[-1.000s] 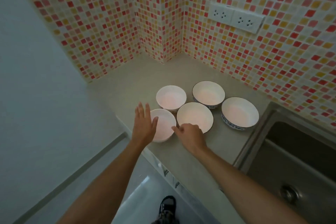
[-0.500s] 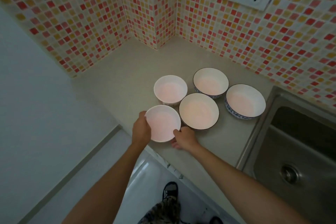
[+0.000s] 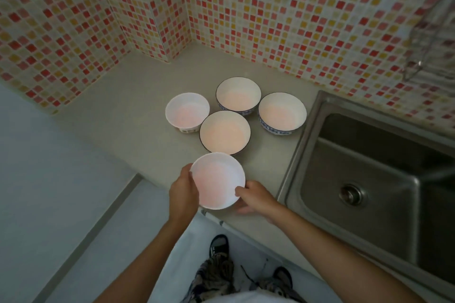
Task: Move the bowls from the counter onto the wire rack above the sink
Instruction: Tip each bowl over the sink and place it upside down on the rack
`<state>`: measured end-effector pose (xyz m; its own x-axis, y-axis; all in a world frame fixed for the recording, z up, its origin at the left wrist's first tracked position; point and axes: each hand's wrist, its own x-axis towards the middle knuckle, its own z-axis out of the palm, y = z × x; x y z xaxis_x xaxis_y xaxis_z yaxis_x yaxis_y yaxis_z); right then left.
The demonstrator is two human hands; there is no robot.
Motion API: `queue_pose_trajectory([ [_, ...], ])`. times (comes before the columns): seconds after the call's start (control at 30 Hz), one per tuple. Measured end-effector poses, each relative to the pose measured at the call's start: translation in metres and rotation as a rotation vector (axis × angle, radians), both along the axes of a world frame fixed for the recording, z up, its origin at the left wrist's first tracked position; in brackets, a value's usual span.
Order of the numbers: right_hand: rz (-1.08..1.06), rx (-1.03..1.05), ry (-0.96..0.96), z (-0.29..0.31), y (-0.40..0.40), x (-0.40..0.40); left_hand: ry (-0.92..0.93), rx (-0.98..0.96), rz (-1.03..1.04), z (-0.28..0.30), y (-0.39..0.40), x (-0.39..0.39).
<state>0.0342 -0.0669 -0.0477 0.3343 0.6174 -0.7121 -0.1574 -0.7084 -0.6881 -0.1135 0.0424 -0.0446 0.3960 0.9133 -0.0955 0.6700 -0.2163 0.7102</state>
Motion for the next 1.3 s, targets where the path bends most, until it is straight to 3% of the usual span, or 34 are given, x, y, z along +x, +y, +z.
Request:
queue_pose_trajectory([
  [0.27,-0.535,0.191,0.301,0.003,-0.116,0.052,-0.126,-0.09,-0.242,0.013,-0.092,0.083],
  [0.7,-0.942,0.347,0.323,0.004,-0.28,0.14,-0.192,-0.197,-0.513,0.004,-0.226,0.212],
  [1.13,-1.133,0.249,0.264,-0.019,-0.34,0.179,0.429,0.281,-1.019,-0.072,-0.238,0.196],
  [1.3,-1.171,0.2,0.161,-0.03,-0.344,0.19,0.517,0.369,-1.034,-0.088,-0.232,0.184],
])
